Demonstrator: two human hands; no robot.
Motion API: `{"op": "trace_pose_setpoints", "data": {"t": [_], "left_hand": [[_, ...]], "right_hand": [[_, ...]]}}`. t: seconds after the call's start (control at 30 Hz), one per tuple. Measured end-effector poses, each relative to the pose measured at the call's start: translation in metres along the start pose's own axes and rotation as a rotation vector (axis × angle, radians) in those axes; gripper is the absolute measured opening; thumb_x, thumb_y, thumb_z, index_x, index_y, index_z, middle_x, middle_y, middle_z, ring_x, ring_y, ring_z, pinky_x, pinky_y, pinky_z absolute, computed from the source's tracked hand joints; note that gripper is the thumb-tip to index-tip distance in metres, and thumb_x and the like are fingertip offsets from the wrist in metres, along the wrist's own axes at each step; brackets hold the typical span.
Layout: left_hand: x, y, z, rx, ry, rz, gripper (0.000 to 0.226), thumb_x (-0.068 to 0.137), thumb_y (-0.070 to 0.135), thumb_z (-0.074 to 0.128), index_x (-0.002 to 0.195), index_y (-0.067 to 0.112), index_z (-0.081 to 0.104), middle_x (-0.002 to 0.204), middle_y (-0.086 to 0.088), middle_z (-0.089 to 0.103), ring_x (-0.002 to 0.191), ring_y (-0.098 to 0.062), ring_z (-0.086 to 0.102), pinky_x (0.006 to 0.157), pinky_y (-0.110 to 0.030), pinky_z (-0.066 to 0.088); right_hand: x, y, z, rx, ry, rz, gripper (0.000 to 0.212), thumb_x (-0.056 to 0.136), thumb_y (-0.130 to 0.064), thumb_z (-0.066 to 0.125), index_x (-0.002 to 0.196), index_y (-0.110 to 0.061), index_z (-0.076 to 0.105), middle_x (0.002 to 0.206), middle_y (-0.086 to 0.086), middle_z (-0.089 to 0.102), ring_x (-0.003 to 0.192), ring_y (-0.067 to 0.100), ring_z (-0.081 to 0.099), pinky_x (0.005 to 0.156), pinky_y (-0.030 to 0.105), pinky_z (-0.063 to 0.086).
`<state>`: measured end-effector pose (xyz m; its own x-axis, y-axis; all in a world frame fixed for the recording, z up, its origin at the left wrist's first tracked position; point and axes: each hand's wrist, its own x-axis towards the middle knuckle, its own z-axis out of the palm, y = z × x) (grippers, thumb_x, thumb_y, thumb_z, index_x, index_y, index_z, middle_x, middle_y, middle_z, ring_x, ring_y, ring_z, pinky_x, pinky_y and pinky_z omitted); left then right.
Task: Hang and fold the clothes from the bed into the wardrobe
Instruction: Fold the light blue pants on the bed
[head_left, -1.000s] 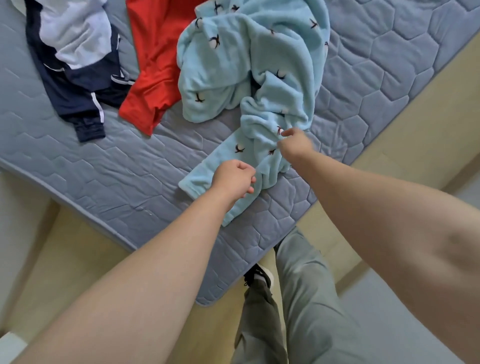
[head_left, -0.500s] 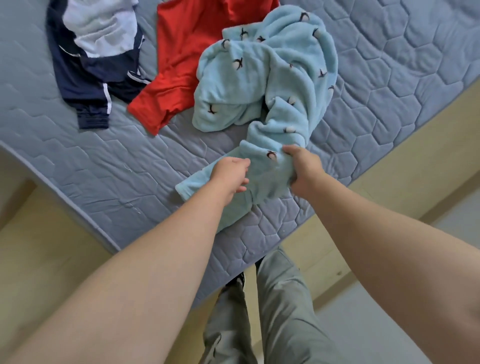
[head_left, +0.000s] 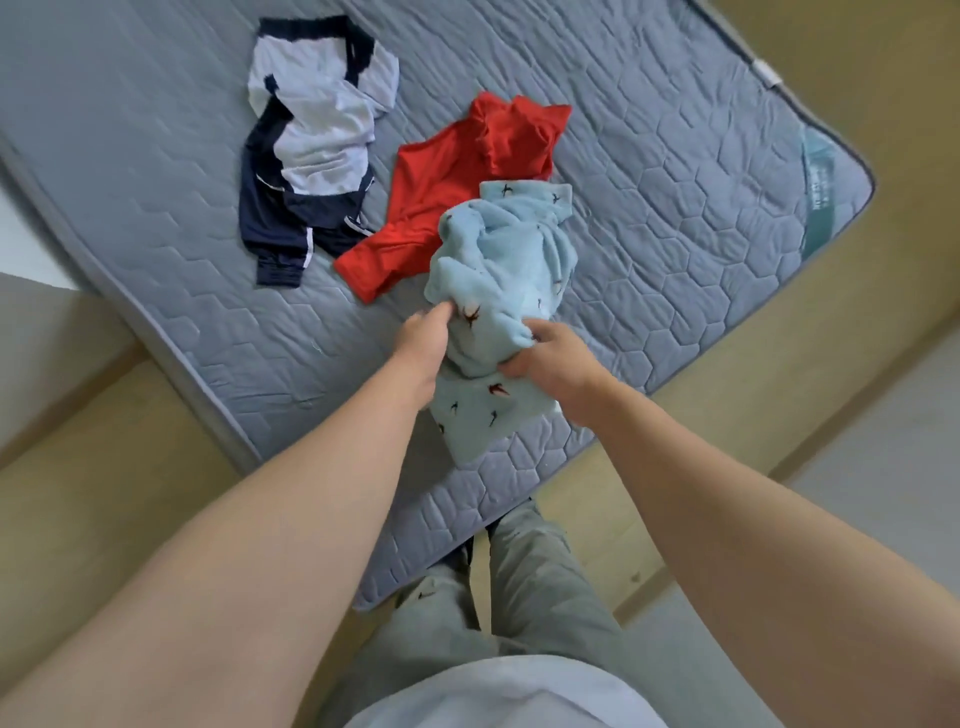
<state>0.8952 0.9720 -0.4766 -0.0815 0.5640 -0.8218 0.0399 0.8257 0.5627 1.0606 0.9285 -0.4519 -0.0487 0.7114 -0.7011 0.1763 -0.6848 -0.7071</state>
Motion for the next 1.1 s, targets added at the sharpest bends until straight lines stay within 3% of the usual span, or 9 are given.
{"op": "trace_pose_setpoints", "data": {"t": [0.07, 0.17, 0.3, 0.4, 0.5, 0.63, 0.73, 0.83, 1.1], "left_hand": [[-0.025, 0.008, -0.015, -0.123, -0.125, -0.126, 0.064, 0.088, 0.075, 0.049, 0.097, 0.020, 0.080, 0.099, -0.006, 0.079, 0.084, -0.023, 0.077, 0.065, -0.032, 0.061], [-0.055, 0.017, -0.029, -0.191, -0.322, -0.200, 0.089, 0.077, 0.091, 0.038, 0.095, 0.017, 0.083, 0.102, -0.012, 0.077, 0.089, -0.028, 0.076, 0.071, -0.041, 0.061], [-0.097, 0.023, -0.034, 0.055, -0.388, -0.138, 0.035, 0.090, 0.046, 0.062, 0.088, 0.015, 0.077, 0.092, -0.009, 0.073, 0.088, -0.027, 0.068, 0.091, -0.039, 0.051], [-0.130, 0.028, -0.029, 0.174, -0.291, -0.021, 0.011, 0.091, 0.022, 0.064, 0.087, 0.013, 0.070, 0.080, -0.008, 0.065, 0.076, -0.025, 0.062, 0.081, -0.039, 0.054], [-0.162, 0.037, -0.023, 0.102, -0.327, 0.093, 0.018, 0.096, 0.013, 0.057, 0.085, 0.008, 0.070, 0.069, -0.009, 0.069, 0.054, -0.020, 0.065, 0.053, -0.027, 0.055], [-0.203, 0.061, -0.019, -0.035, -0.368, 0.167, 0.037, 0.099, 0.026, 0.051, 0.123, 0.003, 0.069, 0.111, -0.022, 0.070, 0.099, -0.037, 0.068, 0.092, -0.045, 0.055], [-0.233, 0.085, -0.019, -0.166, -0.389, 0.288, 0.039, 0.089, 0.029, 0.059, 0.119, 0.005, 0.069, 0.110, -0.020, 0.068, 0.094, -0.032, 0.067, 0.092, -0.044, 0.054], [-0.263, 0.105, -0.021, -0.250, -0.444, 0.374, 0.054, 0.064, 0.030, 0.072, 0.114, 0.007, 0.072, 0.109, -0.019, 0.068, 0.099, -0.035, 0.064, 0.102, -0.050, 0.048], [-0.330, 0.150, -0.028, -0.183, -0.464, 0.734, 0.021, 0.051, 0.014, 0.056, 0.064, 0.010, 0.071, 0.071, -0.010, 0.066, 0.065, -0.024, 0.062, 0.062, -0.029, 0.052]], "right_hand": [[-0.032, -0.014, 0.003, -0.073, -0.001, -0.040, 0.029, 0.076, 0.005, 0.066, 0.102, -0.007, 0.071, 0.086, 0.002, 0.068, 0.081, 0.018, 0.064, 0.076, 0.039, 0.058], [-0.075, -0.029, 0.008, -0.158, -0.016, -0.067, 0.029, 0.072, 0.006, 0.068, 0.098, -0.004, 0.071, 0.080, 0.003, 0.065, 0.075, 0.017, 0.063, 0.069, 0.034, 0.055], [-0.127, -0.041, 0.018, -0.185, 0.003, -0.089, 0.027, 0.072, -0.002, 0.074, 0.099, -0.007, 0.072, 0.085, 0.012, 0.070, 0.079, 0.030, 0.067, 0.072, 0.039, 0.056], [-0.163, -0.044, 0.023, -0.065, 0.045, -0.091, 0.027, 0.074, -0.011, 0.077, 0.100, -0.017, 0.076, 0.102, 0.015, 0.075, 0.098, 0.039, 0.070, 0.087, 0.051, 0.057], [-0.191, -0.042, 0.026, 0.139, 0.055, -0.065, 0.038, 0.075, -0.041, 0.078, 0.104, -0.017, 0.078, 0.108, 0.015, 0.075, 0.105, 0.039, 0.070, 0.095, 0.054, 0.053], [-0.208, -0.040, 0.020, 0.395, 0.189, 0.006, 0.063, 0.092, -0.070, 0.052, 0.112, -0.015, 0.076, 0.114, 0.005, 0.075, 0.105, 0.034, 0.071, 0.094, 0.048, 0.058], [-0.218, -0.043, 0.007, 0.542, 0.332, 0.058, 0.051, 0.104, -0.054, 0.042, 0.118, -0.010, 0.064, 0.115, 0.011, 0.068, 0.089, 0.034, 0.074, 0.064, 0.041, 0.061], [-0.231, -0.049, -0.014, 0.464, 0.372, 0.068, 0.032, 0.102, -0.030, 0.056, 0.128, -0.012, 0.053, 0.112, 0.011, 0.059, 0.091, 0.036, 0.072, 0.062, 0.045, 0.063], [-0.244, -0.076, -0.039, 0.075, 0.437, -0.109, 0.114, 0.071, -0.016, 0.089, 0.156, -0.035, 0.015, 0.131, 0.000, 0.047, 0.112, 0.025, 0.052, 0.086, 0.041, 0.051]]}}
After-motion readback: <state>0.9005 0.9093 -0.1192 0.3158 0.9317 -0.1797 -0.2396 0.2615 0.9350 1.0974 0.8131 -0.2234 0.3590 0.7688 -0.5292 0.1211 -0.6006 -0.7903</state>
